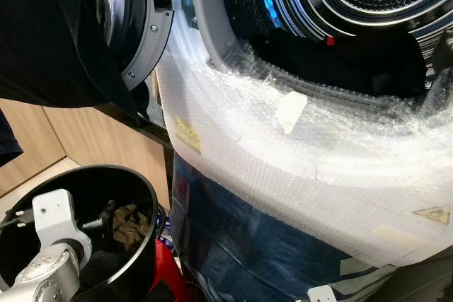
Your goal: Clothes washing
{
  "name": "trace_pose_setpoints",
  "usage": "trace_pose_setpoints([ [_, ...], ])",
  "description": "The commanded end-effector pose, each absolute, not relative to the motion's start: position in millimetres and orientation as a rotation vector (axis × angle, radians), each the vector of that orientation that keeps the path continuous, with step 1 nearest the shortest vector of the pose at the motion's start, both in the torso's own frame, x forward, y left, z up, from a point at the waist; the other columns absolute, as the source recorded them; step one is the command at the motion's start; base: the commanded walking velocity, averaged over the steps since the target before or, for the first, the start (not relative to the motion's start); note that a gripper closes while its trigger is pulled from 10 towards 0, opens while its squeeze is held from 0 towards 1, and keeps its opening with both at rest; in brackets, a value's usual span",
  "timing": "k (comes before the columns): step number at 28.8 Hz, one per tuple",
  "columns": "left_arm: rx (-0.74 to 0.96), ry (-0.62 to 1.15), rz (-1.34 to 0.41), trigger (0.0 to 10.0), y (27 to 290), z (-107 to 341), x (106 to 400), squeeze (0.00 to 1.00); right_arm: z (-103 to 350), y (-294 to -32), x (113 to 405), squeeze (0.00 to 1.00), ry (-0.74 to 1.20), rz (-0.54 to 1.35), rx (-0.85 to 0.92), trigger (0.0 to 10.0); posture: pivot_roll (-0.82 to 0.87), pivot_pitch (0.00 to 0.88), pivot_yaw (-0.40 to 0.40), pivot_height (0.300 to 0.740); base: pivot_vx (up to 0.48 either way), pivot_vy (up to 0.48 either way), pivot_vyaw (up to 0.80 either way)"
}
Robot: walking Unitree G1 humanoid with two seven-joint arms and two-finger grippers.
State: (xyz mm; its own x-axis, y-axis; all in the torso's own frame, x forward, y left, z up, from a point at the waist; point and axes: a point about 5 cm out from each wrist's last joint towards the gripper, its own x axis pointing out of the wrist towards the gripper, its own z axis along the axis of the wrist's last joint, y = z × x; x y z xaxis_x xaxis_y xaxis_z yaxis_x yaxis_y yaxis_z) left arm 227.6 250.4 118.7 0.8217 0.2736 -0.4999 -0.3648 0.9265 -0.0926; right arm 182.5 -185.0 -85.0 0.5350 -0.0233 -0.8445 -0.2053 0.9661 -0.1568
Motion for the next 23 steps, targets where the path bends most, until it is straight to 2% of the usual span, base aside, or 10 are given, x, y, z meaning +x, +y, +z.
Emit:
trace_pose_setpoints([
  [1, -0.175, 0.541, 0.299, 10.0, 251.2, 114.0, 229.3, 1.0, -85.4, -187.5, 181.2, 0.0, 1.01, 0.109, -0.254, 10.0, 0.22, 0.096, -0.072, 0.74, 0.0, 0.0, 0.0],
  [12, -0.157, 0.601, 0.228, 10.0, 252.2, 101.0, 245.4, 1.0, -85.1, -193.3, 180.5, 0.0, 1.019, 0.096, -0.256, 10.0, 0.21, 0.084, -0.071, 0.74, 0.0, 0.0, 0.0],
  [22, -0.124, 0.689, 0.193, 10.0, 247.3, 86.8, 230.6, 1.0, -86.4, -192.4, 177.7, 0.0, 1.027, 0.162, -0.31, 10.0, 0.2, 0.089, -0.077, 0.74, 0.0, 0.0, 0.0],
  [23, -0.088, 0.703, 0.201, 10.0, 249.3, 88.7, 222.2, 0.42, -86.5, -193.0, 177.3, 0.0, 1.028, 0.158, -0.306, 10.0, 0.2, 0.093, -0.076, 0.74, 0.0, 0.0, 0.0],
])
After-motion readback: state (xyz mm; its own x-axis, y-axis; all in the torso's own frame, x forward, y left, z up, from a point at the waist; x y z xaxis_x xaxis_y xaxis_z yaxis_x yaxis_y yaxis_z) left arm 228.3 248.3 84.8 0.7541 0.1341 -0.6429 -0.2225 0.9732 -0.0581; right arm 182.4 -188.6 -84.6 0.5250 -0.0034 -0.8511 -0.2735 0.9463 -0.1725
